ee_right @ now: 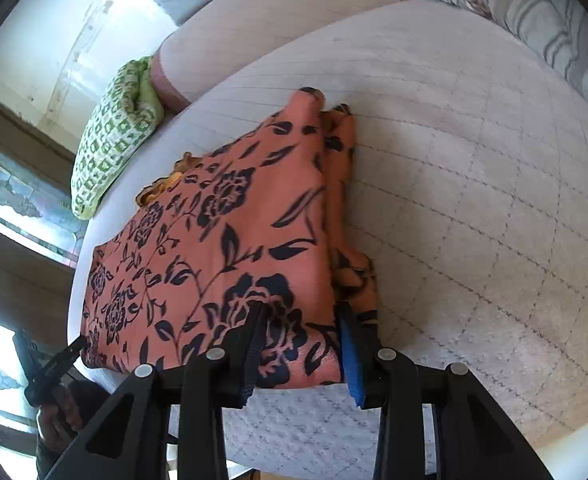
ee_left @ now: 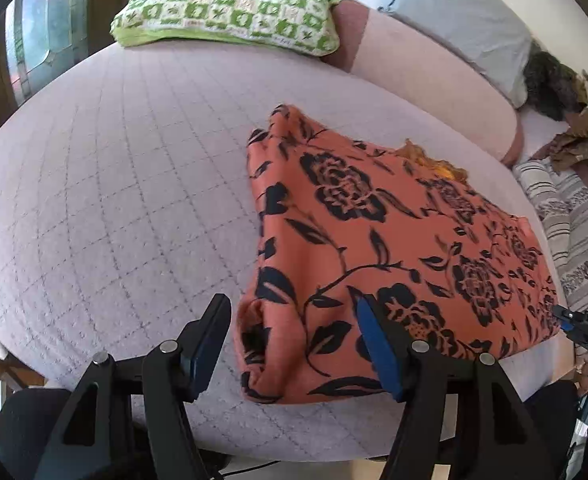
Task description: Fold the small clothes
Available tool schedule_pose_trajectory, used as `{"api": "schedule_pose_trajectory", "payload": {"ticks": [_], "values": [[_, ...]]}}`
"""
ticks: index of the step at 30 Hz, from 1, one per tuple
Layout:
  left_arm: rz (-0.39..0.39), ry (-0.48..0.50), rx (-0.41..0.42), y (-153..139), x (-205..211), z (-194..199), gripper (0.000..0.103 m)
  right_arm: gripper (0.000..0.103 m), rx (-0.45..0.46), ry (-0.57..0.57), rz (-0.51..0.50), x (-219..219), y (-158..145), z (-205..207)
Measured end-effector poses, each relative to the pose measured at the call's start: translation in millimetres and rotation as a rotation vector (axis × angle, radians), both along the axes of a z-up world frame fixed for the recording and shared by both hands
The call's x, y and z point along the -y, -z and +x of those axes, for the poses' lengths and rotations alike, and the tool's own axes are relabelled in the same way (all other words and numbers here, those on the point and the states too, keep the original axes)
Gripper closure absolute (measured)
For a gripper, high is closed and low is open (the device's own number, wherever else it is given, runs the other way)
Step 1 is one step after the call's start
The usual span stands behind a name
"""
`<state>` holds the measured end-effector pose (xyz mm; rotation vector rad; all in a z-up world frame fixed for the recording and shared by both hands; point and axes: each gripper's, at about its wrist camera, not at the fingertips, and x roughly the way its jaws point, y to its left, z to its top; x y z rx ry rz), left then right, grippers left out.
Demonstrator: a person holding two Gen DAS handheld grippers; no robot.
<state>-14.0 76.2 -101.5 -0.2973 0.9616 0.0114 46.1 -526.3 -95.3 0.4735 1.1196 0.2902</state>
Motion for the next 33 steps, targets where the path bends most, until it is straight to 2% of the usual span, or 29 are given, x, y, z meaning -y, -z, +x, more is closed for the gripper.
{"api": "schedule_pose_trajectory", "payload": {"ticks": [1,3,4,5,6,8,10,11,12,13,14,15,16,17,20,23,25,26,27,28,29,31,33], "values": [[0.003,0.000,0.002,1.4,-0.6,-1.0,0.037,0.066,-0.002,0.005,-0.007,-0.6,1.5,-0.1],[0.004,0.007,-0.003,7.4,0.0,1.5,0.037,0.079,-0.022,0.012,-0.017,1.0,8.1,-0.5],[0.013,0.006,-0.018,12.3,-0.2,3.4,0.040,0.098,-0.038,0.015,-0.031,1.9,10.9,0.0],[0.021,-0.001,-0.044,17.7,-0.6,7.2,0.065,0.098,-0.045,0.024,-0.036,3.5,13.1,-2.1],[0.032,-0.016,-0.057,17.8,-2.2,6.9,0.073,0.098,-0.029,0.039,-0.038,5.8,8.0,-7.3],[0.041,-0.025,-0.024,7.0,-3.1,1.9,0.081,0.098,0.016,0.052,-0.046,8.5,-10.9,-18.5],[0.081,-0.009,-0.011,4.5,1.3,1.4,0.081,0.098,-0.013,0.022,-0.067,5.5,-11.3,-19.8],[0.098,0.001,-0.041,12.7,3.7,5.8,0.078,0.097,-0.070,-0.009,-0.151,-0.6,4.9,-14.6],[0.101,0.006,-0.088,23.6,4.3,11.4,0.074,0.095,-0.116,-0.026,-0.149,-1.9,17.9,-9.1],[0.101,-0.003,-0.084,23.8,2.9,12.6,0.067,0.095,-0.137,-0.009,-0.104,2.1,24.4,-6.1],[0.087,-0.016,-0.080,17.6,0.1,12.5,0.058,0.087,-0.133,0.021,-0.056,9.0,18.2,-4.2],[0.054,-0.032,-0.058,8.2,-4.5,11.0,0.053,0.077,-0.106,0.047,-0.035,14.9,7.1,-3.8],[0.038,-0.049,-0.028,-0.3,-7.7,9.7,0.043,0.033,-0.075,0.065,-0.041,18.6,-2.4,-3.4],[0.051,-0.065,0.016,-13.0,-8.4,8.4,0.039,0.012,-0.037,0.085,-0.062,21.8,-14.3,-2.1],[0.109,-0.013,0.100,-31.6,7.1,15.2,0.038,0.012,0.056,0.097,-0.085,24.6,-36.2,17.9],[0.107,0.080,0.101,-28.3,33.9,32.5,0.038,0.013,0.088,0.047,-0.074,13.6,-34.0,64.4],[0.151,0.139,0.128,-24.2,54.0,43.6,0.038,0.014,0.086,0.018,-0.078,3.7,-27.8,95.3],[0.175,0.149,0.130,-20.0,58.6,48.8,0.038,0.020,0.074,0.003,-0.095,-3.9,-21.0,111.7],[0.195,0.147,0.117,-14.3,60.9,53.9,0.038,0.031,0.057,-0.007,-0.109,-10.9,-13.6,124.6],[0.202,0.145,0.093,-5.2,62.0,61.7,0.038,0.077,0.025,-0.020,-0.090,-14.3,-4.6,136.3],[0.195,0.140,0.058,5.8,59.2,67.2,0.038,0.099,-0.006,-0.033,-0.100,-17.7,2.4,148.8],[0.186,0.126,0.016,22.3,54.5,74.2,0.038,0.099,0.003,-0.014,-0.180,-17.8,10.5,157.4],[0.190,0.140,0.044,21.9,56.0,73.7,0.038,0.100,-0.048,0.102,-0.098,8.2,30.3,157.8]]}}
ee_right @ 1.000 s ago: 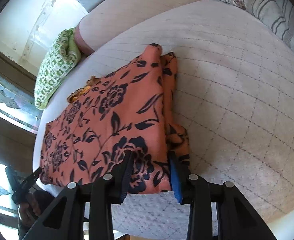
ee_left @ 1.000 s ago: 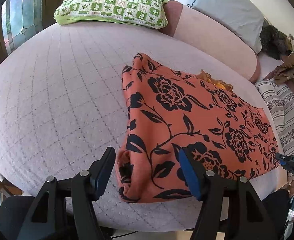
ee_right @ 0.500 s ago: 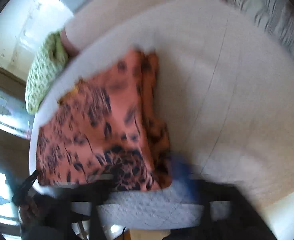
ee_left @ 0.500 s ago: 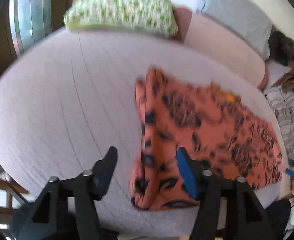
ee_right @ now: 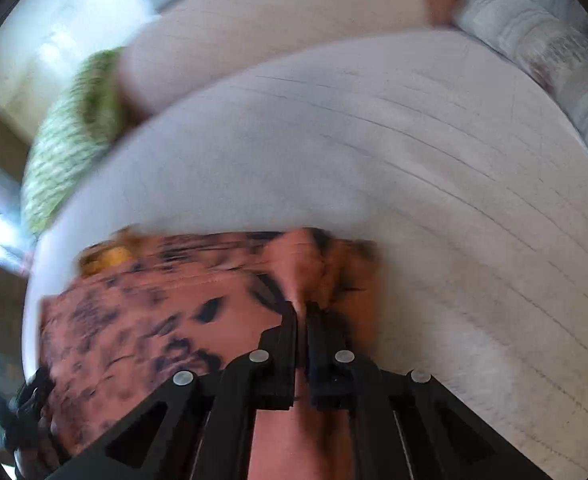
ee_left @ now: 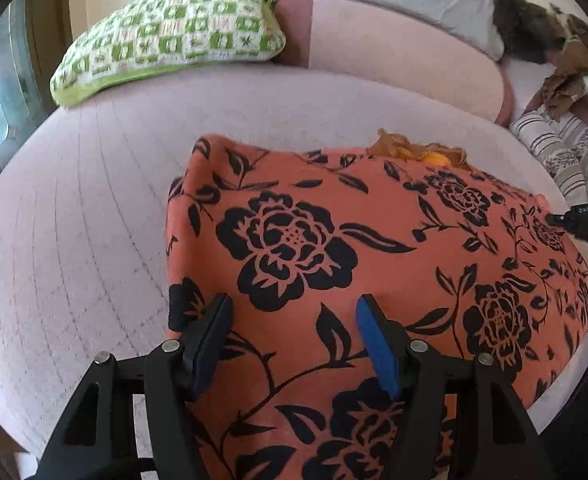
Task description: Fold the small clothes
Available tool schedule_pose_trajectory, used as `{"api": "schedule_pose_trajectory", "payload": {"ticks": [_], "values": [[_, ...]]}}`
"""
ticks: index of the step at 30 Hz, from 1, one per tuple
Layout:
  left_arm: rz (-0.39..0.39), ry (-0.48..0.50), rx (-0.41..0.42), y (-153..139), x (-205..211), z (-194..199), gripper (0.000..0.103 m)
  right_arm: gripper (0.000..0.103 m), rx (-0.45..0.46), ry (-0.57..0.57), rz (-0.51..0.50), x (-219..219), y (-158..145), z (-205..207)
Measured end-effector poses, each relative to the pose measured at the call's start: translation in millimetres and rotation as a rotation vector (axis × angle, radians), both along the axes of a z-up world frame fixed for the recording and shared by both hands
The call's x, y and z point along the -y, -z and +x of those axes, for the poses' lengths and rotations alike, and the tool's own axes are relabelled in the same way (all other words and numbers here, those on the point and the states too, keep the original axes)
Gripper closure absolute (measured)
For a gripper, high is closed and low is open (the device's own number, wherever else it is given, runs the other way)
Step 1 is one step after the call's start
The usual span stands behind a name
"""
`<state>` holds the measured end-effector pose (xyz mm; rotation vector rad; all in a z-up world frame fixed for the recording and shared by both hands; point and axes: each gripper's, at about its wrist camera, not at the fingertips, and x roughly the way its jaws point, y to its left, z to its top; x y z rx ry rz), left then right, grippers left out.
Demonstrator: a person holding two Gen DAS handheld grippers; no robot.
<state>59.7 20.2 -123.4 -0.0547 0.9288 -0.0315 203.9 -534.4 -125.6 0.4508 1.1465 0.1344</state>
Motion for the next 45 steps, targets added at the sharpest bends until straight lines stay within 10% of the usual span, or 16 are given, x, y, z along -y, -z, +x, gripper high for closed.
{"api": "schedule_pose_trajectory", "payload": {"ticks": [6,8,15,19,29,33,42,45], "values": [[-0.050,-0.020,0.003,-16.2,0.4,1.2,0.038,0.078,0.036,0.044,0.039,2.0,-9.2,-26.4],[-0.055,-0.013,0.051,-27.1,-3.1,-8.4,0.037,0.043,0.044,0.045,0.012,1.5,-20.9,-41.5],[0.026,-0.024,-0.011,2.9,-6.8,-8.4,0.029,0.029,0.160,-0.076,0.220,-24.9,-66.6,-129.0],[0.019,-0.017,0.052,-18.9,-5.3,-19.9,0.029,0.034,-0.064,0.043,0.104,-11.2,1.9,-142.5],[-0.208,-0.123,0.037,-26.9,-54.3,-73.8,0.029,0.025,0.220,-0.071,0.201,-44.1,-68.3,-160.4],[-0.159,-0.238,-0.175,10.8,-64.8,-65.5,0.038,0.026,-0.001,-0.018,0.173,-42.4,-0.7,-133.4],[-0.235,-0.178,0.023,-46.8,-63.7,-81.2,0.039,0.027,0.100,0.014,0.211,-35.8,-25.2,-147.5],[-0.198,-0.219,-0.141,-8.4,-71.2,-62.8,0.082,0.027,0.052,0.045,0.224,-19.5,-7.8,-150.5]]}}
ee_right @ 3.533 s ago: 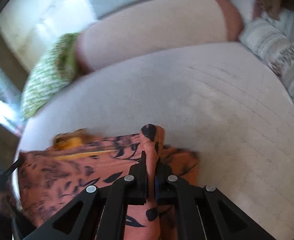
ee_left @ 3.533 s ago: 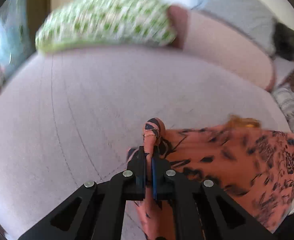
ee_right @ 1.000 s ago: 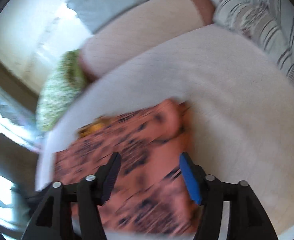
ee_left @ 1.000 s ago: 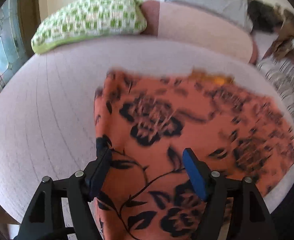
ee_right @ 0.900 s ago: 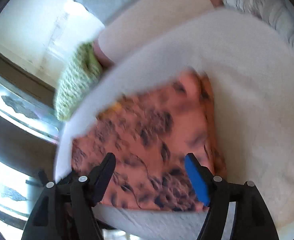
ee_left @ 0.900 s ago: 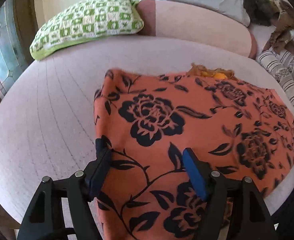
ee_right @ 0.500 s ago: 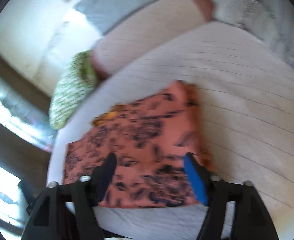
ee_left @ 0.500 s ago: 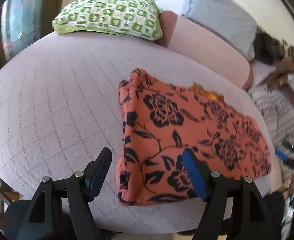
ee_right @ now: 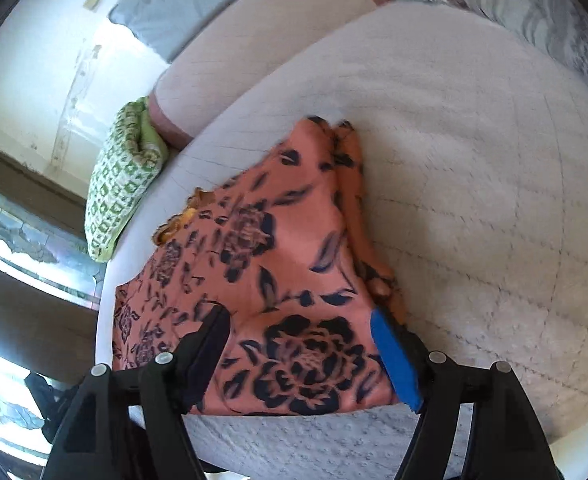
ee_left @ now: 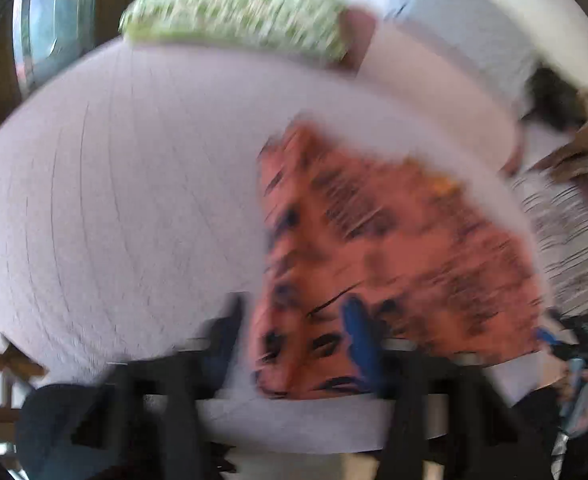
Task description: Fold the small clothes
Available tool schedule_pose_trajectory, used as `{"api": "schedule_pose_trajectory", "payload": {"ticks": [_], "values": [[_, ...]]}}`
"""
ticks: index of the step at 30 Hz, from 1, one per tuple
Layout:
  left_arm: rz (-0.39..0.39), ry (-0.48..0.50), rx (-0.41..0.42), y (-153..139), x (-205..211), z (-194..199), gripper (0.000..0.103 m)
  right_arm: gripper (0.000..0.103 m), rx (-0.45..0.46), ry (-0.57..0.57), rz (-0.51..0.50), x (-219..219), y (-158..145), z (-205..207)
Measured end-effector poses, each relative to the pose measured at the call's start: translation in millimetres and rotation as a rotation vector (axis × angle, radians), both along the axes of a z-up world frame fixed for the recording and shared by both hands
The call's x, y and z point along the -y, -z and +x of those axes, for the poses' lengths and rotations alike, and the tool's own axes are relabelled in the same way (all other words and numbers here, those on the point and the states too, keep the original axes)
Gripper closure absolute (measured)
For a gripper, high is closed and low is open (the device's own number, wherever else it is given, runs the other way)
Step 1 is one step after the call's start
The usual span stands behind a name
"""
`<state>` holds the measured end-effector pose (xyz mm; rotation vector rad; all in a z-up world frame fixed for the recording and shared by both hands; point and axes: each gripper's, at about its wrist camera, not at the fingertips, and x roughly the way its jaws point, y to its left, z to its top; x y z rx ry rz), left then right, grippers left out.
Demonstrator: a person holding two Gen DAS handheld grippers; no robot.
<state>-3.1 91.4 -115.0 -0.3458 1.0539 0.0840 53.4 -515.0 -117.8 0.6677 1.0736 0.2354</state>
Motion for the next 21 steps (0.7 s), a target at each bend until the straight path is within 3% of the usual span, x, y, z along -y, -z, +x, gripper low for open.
{"api": "schedule_pose_trajectory", "payload": {"ticks": [1,2,6,10,13,17,21], "values": [[-0.040,-0.037,-0.054,14.1,-8.0,0.0,0.079,0.027,-0.011,0.010,0.030,1.6,5.1,-1.5],[-0.097,-0.069,-0.024,12.9,-15.2,-6.0,0.076,0.027,-0.005,0.015,0.036,6.4,3.6,-3.3],[-0.065,-0.019,0.052,-19.4,-6.3,-11.2,0.069,0.027,0.033,0.009,0.018,15.1,-9.9,-6.8],[0.026,0.043,0.183,-57.0,16.9,-1.3,0.042,0.026,0.038,0.082,0.035,41.2,-16.3,-2.1],[0.080,0.183,0.235,-65.5,59.9,30.7,0.042,0.026,0.013,0.080,0.058,50.6,-11.7,17.0],[0.125,0.309,0.240,-50.5,114.3,66.7,0.041,0.026,0.015,0.007,0.067,46.3,-9.4,61.9],[0.178,0.355,0.170,-19.2,143.3,91.9,0.041,0.026,0.003,-0.069,-0.005,23.8,-3.5,107.5]]}}
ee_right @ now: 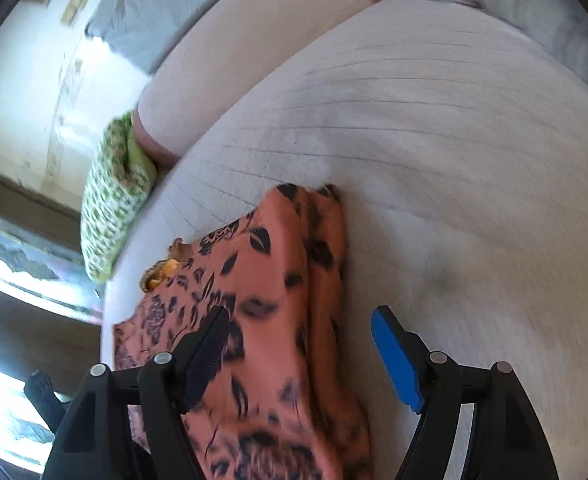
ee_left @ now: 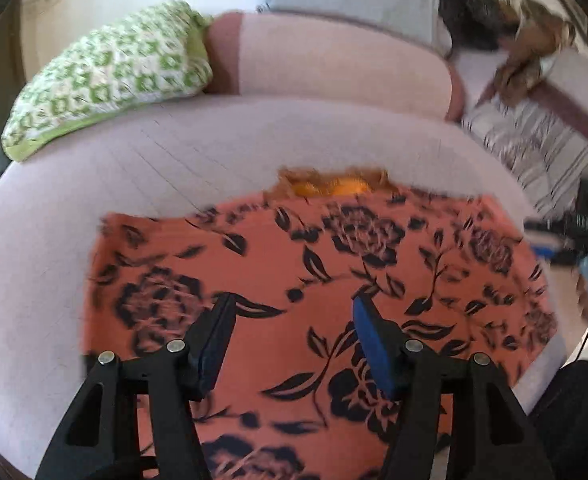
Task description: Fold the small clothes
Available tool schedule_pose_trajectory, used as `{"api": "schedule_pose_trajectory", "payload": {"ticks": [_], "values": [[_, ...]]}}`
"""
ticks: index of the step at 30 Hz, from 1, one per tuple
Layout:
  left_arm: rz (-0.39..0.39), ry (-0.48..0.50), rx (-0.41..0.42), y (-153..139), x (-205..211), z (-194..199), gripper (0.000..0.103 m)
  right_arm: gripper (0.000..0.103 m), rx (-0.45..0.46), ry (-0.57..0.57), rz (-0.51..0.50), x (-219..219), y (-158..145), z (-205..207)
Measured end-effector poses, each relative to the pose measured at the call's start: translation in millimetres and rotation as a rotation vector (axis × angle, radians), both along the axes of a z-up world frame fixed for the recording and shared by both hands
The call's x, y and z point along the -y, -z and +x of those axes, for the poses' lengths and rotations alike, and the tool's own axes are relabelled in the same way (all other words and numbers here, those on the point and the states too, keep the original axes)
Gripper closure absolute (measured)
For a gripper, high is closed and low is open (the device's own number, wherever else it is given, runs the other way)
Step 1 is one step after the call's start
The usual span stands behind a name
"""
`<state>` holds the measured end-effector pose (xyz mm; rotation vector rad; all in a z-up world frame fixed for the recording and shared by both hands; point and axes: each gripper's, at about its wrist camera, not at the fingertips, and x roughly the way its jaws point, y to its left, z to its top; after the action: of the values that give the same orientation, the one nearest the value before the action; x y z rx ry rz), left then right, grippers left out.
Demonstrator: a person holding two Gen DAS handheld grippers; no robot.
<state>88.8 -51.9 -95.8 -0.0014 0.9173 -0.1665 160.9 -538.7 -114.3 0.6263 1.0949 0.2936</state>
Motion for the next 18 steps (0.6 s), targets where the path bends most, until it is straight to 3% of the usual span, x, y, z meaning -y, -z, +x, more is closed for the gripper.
{"api": "schedule_pose_trajectory", "payload": {"ticks": [3,4,5,7,9,10,11,12,13,15,16,17,18], "values": [[0.026,-0.005,-0.063,25.0,3.2,5.0,0.041,0.027,-0.048,-0.057,-0.083,-16.4,17.7,19.1],[0.025,-0.005,-0.057,27.9,2.6,4.1,0.042,0.045,-0.032,-0.056,-0.078,-17.4,15.9,20.6],[0.025,0.001,-0.041,28.7,3.0,3.3,0.041,0.092,-0.031,-0.097,-0.029,-21.4,12.2,22.9],[0.025,0.012,-0.038,29.4,2.6,3.0,0.041,0.092,0.029,-0.115,-0.054,-28.7,-9.3,18.4],[0.024,0.023,-0.029,31.0,0.3,0.7,0.041,0.093,0.123,-0.065,-0.064,-23.2,-35.0,7.3],[0.021,0.024,-0.025,31.4,-1.1,-0.7,0.041,0.093,0.098,0.002,-0.074,-10.4,-25.4,8.2],[0.019,0.025,-0.023,30.9,-2.2,-2.4,0.040,0.092,0.014,0.017,-0.045,-4.2,-3.2,13.6],[0.027,0.027,-0.023,30.8,-0.8,-2.3,0.039,0.090,-0.114,0.011,-0.001,-1.1,29.8,19.3],[0.035,0.030,-0.025,30.7,0.3,-2.1,0.039,0.088,-0.101,0.026,0.023,1.3,38.1,17.2],[0.039,0.038,-0.028,31.9,2.9,-0.2,0.038,0.072,-0.034,0.065,0.067,7.8,25.6,8.0],[0.035,0.039,-0.033,31.1,2.3,-0.6,0.038,0.039,-0.022,0.088,0.071,10.8,17.4,2.9],[0.028,0.038,-0.039,29.7,1.1,-0.4,0.038,0.014,-0.014,0.099,0.059,12.8,9.7,-2.5],[0.018,0.032,-0.042,26.7,-0.6,-1.3,0.038,0.014,0.013,0.114,0.032,15.5,-1.0,-11.3]]}}
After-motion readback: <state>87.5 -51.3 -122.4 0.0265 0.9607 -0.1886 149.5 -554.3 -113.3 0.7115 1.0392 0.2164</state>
